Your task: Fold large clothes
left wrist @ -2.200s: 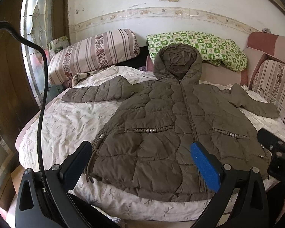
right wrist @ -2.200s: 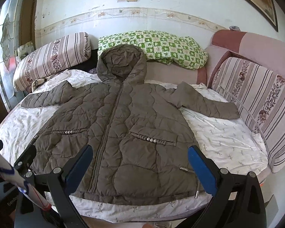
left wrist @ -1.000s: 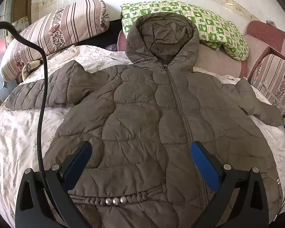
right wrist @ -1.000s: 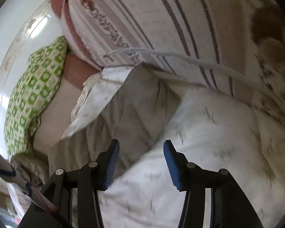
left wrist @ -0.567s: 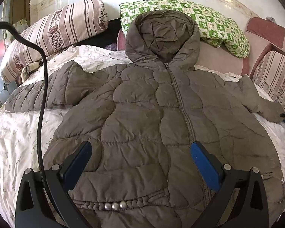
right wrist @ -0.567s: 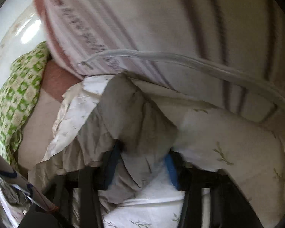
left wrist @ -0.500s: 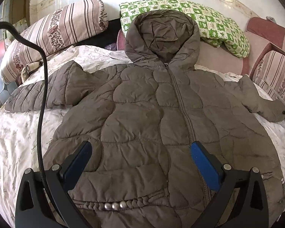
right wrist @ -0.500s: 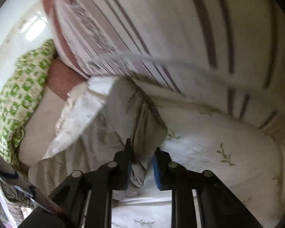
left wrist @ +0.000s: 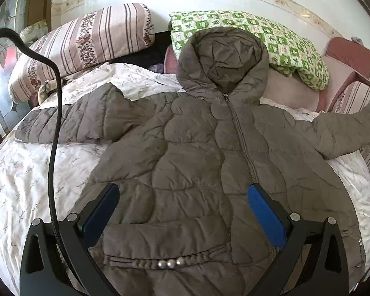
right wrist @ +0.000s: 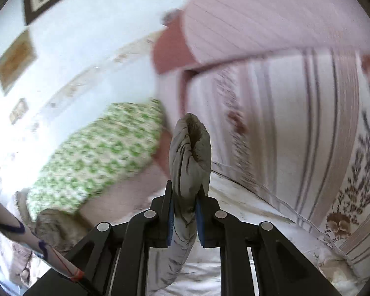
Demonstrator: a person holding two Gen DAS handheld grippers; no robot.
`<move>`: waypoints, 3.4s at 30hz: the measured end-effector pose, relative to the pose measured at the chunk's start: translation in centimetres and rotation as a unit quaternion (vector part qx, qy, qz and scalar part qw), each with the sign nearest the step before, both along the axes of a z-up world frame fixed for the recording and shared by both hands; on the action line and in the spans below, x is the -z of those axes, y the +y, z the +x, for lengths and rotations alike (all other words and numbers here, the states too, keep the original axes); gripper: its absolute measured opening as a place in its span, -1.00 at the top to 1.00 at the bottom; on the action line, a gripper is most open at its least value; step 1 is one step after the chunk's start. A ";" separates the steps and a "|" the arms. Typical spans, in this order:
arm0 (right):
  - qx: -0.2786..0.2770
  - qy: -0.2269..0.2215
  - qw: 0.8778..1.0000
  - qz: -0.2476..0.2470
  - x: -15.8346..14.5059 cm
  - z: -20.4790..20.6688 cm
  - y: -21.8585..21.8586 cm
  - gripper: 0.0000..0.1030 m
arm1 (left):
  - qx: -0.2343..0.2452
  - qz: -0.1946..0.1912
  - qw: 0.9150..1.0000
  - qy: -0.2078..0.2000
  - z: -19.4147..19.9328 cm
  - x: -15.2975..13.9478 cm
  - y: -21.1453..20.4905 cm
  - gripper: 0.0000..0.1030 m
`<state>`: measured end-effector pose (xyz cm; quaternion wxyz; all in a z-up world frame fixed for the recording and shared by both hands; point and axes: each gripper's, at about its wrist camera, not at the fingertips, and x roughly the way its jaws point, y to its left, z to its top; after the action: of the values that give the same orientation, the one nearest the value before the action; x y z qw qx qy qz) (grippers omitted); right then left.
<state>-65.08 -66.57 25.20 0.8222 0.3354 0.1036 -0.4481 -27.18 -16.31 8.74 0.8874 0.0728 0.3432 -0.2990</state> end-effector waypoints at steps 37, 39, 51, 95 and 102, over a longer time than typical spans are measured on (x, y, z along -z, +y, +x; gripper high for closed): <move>-0.178 0.043 0.981 -0.057 -7.7 17.8 16.6 0.70 | -0.021 -0.022 0.999 0.016 1.9 -1.3 4.0 -1.00; -0.188 0.046 0.979 -0.057 -7.2 18.8 17.3 0.70 | -0.021 -0.023 0.999 0.016 1.9 -1.3 4.0 -1.00; -0.275 0.080 0.957 -0.037 -1.6 27.0 23.8 0.70 | -0.037 -0.026 0.999 0.025 2.7 -1.3 4.6 -1.00; -0.276 0.252 0.921 0.112 20.5 33.0 22.5 -0.50 | -0.067 0.013 0.996 0.065 4.8 1.1 3.7 -1.00; -0.322 0.218 0.915 0.106 17.1 22.5 30.4 -0.54 | -0.042 0.025 0.996 0.072 3.4 1.7 3.0 -1.00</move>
<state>-42.54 -36.17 8.11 0.8386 0.2626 0.4299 -0.2071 -23.80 -13.33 7.02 0.8702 0.0587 0.4160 -0.2574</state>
